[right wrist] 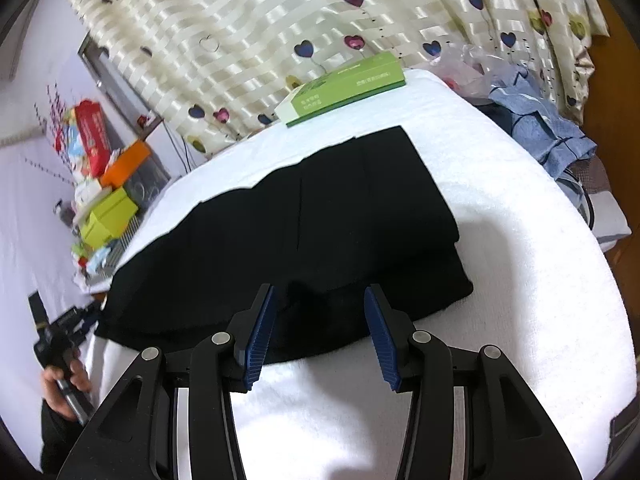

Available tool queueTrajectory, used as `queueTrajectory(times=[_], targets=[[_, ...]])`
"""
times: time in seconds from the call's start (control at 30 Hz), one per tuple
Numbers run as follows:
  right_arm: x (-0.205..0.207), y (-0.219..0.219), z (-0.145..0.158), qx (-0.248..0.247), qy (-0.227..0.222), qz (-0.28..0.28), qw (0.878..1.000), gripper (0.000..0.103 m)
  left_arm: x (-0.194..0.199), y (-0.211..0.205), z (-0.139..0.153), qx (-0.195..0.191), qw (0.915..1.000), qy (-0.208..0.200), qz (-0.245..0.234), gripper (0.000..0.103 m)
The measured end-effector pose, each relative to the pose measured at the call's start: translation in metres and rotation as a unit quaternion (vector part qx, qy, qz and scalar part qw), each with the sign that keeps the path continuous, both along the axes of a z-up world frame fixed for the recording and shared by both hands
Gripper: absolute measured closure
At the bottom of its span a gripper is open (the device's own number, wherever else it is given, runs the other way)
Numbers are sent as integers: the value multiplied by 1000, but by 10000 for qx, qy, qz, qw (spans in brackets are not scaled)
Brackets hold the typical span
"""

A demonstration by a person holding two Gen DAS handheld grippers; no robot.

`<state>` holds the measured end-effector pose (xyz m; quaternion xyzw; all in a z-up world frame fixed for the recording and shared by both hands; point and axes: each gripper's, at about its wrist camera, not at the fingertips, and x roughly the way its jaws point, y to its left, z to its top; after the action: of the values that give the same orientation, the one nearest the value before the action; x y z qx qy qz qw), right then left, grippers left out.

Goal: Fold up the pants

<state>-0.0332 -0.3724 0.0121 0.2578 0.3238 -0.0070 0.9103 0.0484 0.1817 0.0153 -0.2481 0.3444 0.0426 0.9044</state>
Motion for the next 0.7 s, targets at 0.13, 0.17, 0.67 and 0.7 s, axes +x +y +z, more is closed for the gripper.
queueTrajectory(times=[0.13, 0.17, 0.67, 0.7], targets=[[3, -9, 5, -168, 56, -390, 9991, 56, -2, 7, -1, -132, 9998, -33, 151, 56], [4, -14, 5, -192, 78, -512, 9985, 56, -2, 10, -2, -194, 9996, -46, 180, 56], [22, -45, -4, -17, 429, -912, 9949, 51, 14, 10, -11, -62, 9992, 243, 297, 62], [22, -46, -4, 13, 417, -888, 9952, 51, 17, 8, -11, 13, 9991, 278, 327, 69]])
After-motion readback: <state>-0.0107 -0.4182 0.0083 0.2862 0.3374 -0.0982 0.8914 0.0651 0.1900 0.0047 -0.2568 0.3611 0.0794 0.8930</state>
